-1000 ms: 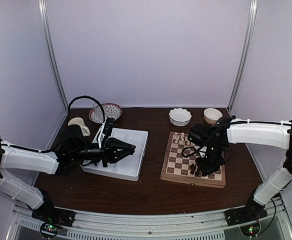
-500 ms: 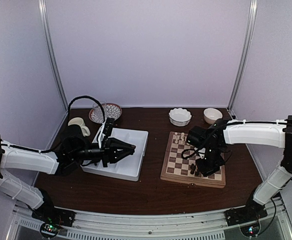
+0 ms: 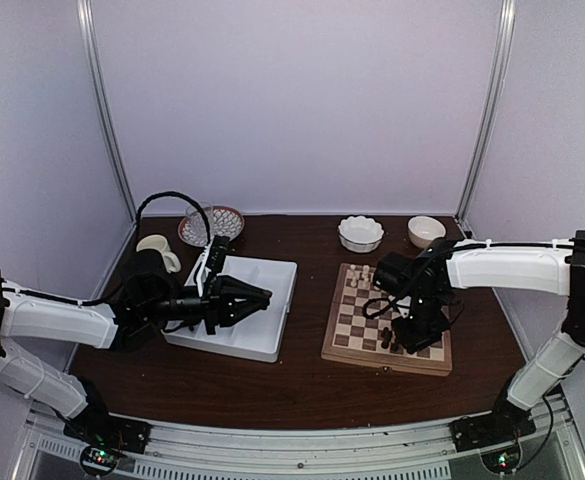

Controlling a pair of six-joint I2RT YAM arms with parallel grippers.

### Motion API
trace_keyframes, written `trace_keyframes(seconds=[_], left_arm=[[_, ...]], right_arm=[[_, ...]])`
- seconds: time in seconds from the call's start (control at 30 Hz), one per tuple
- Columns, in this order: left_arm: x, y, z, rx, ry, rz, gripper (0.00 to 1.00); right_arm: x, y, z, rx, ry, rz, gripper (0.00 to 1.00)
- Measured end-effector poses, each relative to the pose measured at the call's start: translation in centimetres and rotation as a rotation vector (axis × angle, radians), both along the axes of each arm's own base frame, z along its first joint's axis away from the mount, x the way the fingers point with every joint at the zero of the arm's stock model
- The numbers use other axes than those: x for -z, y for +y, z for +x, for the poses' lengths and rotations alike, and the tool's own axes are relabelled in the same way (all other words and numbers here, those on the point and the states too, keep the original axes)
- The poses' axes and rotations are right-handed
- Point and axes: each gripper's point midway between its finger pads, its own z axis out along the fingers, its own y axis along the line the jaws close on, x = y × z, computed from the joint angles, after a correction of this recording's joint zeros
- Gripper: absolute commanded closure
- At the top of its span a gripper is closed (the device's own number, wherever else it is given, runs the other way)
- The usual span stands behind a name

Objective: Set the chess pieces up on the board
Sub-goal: Place the bishop on c8.

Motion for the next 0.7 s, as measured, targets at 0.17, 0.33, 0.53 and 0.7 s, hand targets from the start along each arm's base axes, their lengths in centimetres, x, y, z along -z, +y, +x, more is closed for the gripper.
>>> trace_keyframes(seconds=[0.17, 0.33, 0.53, 0.7], left_arm=[[0.0, 0.0, 0.0, 0.000, 0.000, 0.000, 0.90], [0.0, 0.0, 0.0, 0.000, 0.000, 0.000, 0.90], [0.0, 0.0, 0.0, 0.000, 0.000, 0.000, 0.90], [0.0, 0.0, 0.0, 0.000, 0.000, 0.000, 0.90]], right_arm=[[0.2, 0.3, 0.3, -0.014, -0.006, 0.010, 0.68], [0.2, 0.4, 0.3, -0.015, -0.008, 0.012, 0.68], [0.1, 0.3, 0.3, -0.016, -0.007, 0.007, 0.67], [-1.5, 0.0, 0.6, -0.017, -0.034, 0.002, 0.66]])
